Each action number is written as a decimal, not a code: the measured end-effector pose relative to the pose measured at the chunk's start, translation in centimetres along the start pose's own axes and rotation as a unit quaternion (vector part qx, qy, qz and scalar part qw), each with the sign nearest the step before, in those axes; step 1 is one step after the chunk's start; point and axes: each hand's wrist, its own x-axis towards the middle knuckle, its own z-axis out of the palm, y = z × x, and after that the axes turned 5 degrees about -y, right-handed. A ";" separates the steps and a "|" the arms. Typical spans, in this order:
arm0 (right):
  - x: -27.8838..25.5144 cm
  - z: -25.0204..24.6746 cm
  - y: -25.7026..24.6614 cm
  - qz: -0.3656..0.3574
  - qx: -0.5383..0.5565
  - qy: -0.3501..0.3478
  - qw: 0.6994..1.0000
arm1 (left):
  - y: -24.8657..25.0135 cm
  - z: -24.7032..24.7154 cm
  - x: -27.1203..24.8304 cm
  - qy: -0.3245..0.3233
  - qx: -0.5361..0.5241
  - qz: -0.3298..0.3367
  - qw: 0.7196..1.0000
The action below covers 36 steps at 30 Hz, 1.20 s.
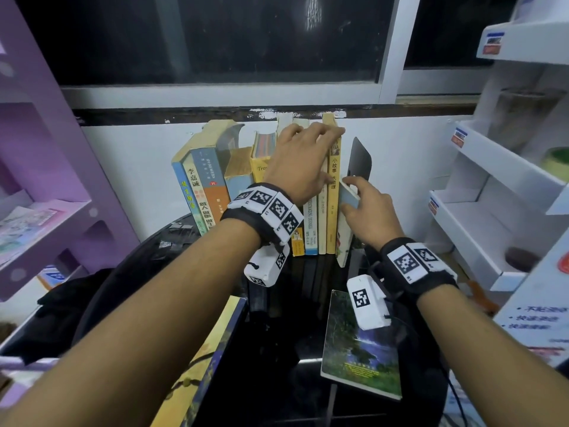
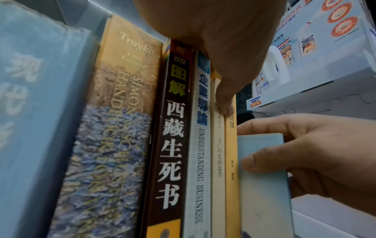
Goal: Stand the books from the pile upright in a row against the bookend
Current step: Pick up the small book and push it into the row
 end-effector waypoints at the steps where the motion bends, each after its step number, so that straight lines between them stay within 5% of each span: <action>1: 0.1 0.0 0.0 -0.003 0.013 -0.011 1.000 | -0.1 0.0 0.0 -0.002 0.000 0.000 1.000; 7: -0.2 -0.6 0.1 -0.009 0.022 -0.097 0.995 | -0.1 0.0 0.0 -0.007 -0.001 -0.003 1.000; 17: 0.2 -0.5 0.2 -0.034 -0.021 -0.002 0.999 | 0.0 0.1 -0.1 -0.005 -0.004 -0.006 1.000; 36: 1.6 -0.1 1.5 -0.042 0.073 -0.125 0.989 | 0.1 0.3 -0.1 0.004 0.002 -0.013 1.000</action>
